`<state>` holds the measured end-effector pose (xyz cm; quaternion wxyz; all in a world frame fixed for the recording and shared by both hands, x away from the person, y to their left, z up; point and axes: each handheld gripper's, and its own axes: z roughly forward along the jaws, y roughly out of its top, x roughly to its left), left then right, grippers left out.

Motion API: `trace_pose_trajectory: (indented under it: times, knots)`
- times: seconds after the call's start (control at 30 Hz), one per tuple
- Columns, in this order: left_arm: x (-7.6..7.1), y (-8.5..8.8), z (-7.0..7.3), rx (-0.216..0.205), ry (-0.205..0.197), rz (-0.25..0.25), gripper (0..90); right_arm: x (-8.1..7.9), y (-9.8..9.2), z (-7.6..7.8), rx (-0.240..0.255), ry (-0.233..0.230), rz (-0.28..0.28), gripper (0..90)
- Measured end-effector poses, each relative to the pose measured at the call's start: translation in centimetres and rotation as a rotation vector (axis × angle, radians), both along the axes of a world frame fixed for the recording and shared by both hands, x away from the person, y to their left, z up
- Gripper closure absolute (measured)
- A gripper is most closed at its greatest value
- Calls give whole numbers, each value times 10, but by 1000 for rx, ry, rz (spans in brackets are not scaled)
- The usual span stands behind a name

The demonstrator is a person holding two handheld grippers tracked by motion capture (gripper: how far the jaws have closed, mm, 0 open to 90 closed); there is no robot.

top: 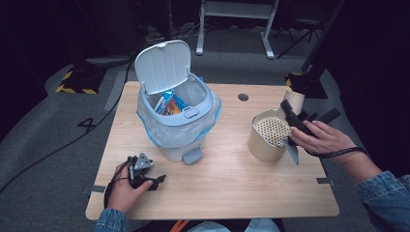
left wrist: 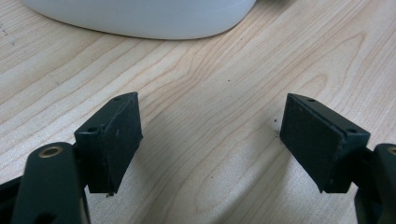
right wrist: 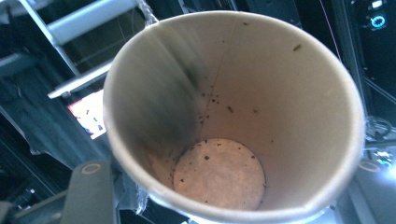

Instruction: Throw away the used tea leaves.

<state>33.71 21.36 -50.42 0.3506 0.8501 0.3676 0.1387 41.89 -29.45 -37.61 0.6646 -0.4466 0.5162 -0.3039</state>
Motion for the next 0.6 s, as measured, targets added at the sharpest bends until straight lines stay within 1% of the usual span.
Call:
trace_pose_trajectory:
  times: [0.1, 0.13, 0.17, 0.2, 0.23, 0.27, 0.33, 0.37, 0.4, 0.43, 0.5, 0.53, 0.57, 0.6]
  knots:
    - [0, 0, 0, -1, 0, 1, 209, -2, 1, 1, -9, -18, 10, 343]
    - [0, 0, 0, -1, 0, 1, 209, -2, 1, 2, -8, -7, 7, 342]
    - [0, 0, 0, -1, 0, 1, 209, -1, 1, 3, -14, -14, 7, 342]
    - [0, 0, 0, -1, 0, 1, 209, -1, 0, 4, -2, -8, -1, 342]
    - [0, 0, 0, 0, 0, 0, 209, -1, 0, 4, -5, -21, 5, 342]
    - [0, 0, 0, -1, 1, 1, 209, -1, 1, 5, -14, -18, 2, 342]
    - [0, 0, 0, -1, 1, 1, 209, -1, 0, 5, -10, -22, 5, 342]
    - [0, 0, 0, -1, 0, 1, 209, -1, 1, 5, -3, -9, 2, 342]
    - [0, 0, 0, 0, 0, 0, 209, -1, 1, 6, 11, -1, 2, 341]
    - [0, 0, 0, -2, -1, 1, 209, -1, 0, 6, 43, 11, 14, 341]
    - [0, 0, 0, -1, 1, 1, 209, 0, 0, 9, 82, 39, 10, 339]
    - [0, 0, 0, -2, 1, 1, 209, 0, -1, 11, 136, 56, 17, 337]
    - [0, 0, 0, -2, 1, 0, 209, 0, -2, 15, 179, 86, 14, 337]
    - [0, 0, 0, -2, 1, 0, 209, 1, -2, 16, 206, 102, 20, 336]
